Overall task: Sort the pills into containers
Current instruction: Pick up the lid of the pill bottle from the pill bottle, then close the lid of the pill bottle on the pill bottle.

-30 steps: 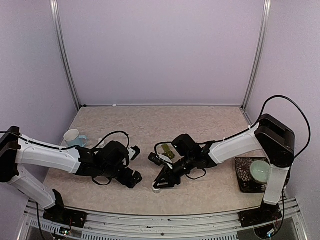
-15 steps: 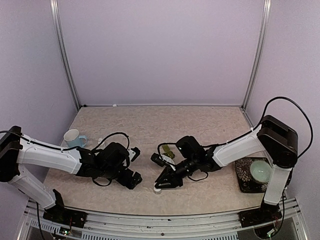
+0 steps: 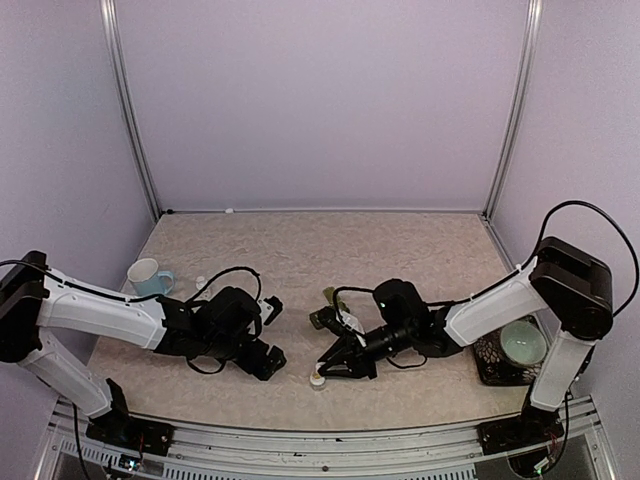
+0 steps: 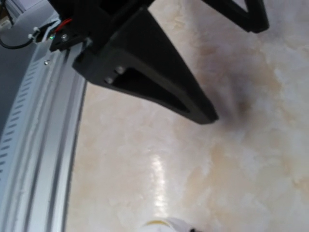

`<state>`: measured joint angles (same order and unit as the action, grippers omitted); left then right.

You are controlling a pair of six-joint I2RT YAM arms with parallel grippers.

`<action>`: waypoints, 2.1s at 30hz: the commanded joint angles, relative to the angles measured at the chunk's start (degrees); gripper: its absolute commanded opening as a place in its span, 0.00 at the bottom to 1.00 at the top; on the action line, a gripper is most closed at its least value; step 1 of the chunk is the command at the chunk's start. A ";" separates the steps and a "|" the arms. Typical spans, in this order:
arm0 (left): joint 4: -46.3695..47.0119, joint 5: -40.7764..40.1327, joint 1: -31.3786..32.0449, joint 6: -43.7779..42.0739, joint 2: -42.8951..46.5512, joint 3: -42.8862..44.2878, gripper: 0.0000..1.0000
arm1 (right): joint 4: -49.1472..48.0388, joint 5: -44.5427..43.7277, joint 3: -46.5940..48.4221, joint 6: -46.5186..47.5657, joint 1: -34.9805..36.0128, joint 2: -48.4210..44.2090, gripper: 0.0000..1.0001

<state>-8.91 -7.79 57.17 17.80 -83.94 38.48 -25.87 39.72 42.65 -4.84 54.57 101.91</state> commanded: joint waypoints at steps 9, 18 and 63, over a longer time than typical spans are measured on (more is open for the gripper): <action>2.14 0.20 0.73 0.65 -0.87 -0.86 0.97 | -12.82 -7.43 -4.68 3.24 3.11 -1.54 0.25; 2.31 0.04 0.71 0.76 -0.70 -1.30 0.97 | -14.07 -10.22 -6.06 5.61 5.29 -1.46 0.25; 0.13 -1.08 0.49 -0.42 0.71 0.52 0.97 | -12.22 -20.61 -6.61 13.09 9.00 3.53 0.28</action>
<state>-8.58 -8.03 57.69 17.74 -84.38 37.95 -40.16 22.63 36.86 6.61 62.26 103.81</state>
